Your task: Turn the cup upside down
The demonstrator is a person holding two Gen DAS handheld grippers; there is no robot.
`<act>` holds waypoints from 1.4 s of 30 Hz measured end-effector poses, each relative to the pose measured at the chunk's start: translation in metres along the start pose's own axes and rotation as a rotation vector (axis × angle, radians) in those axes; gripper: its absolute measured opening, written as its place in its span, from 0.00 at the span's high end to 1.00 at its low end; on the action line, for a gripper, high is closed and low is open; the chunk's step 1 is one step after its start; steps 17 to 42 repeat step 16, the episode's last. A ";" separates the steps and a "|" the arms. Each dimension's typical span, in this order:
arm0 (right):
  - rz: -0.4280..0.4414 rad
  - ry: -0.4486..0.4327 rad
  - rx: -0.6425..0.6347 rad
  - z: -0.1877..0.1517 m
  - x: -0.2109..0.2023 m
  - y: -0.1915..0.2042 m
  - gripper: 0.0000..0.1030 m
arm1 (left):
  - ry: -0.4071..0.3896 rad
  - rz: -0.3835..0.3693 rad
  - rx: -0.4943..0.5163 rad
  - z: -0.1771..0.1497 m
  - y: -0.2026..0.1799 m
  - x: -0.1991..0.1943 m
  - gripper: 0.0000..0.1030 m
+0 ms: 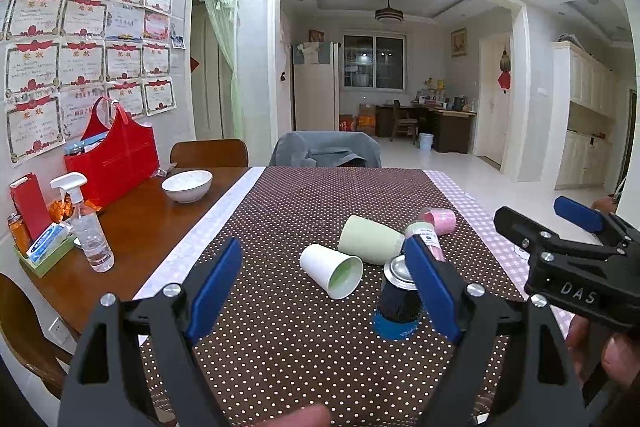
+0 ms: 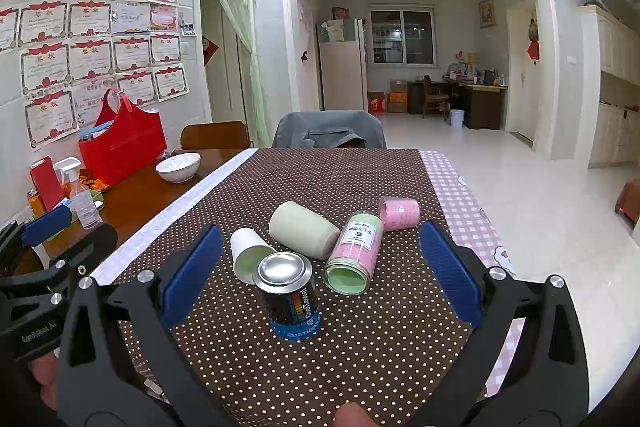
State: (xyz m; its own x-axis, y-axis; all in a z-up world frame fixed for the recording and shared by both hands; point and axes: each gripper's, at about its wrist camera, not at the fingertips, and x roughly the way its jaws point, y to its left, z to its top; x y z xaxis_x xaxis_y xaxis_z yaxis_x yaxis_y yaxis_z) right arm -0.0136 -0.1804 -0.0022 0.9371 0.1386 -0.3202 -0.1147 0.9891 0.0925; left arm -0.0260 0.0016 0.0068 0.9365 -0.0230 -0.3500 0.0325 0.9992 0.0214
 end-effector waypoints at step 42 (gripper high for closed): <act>0.011 0.016 0.012 0.002 0.000 -0.004 0.06 | -0.029 0.011 -0.017 0.000 0.005 -0.002 0.09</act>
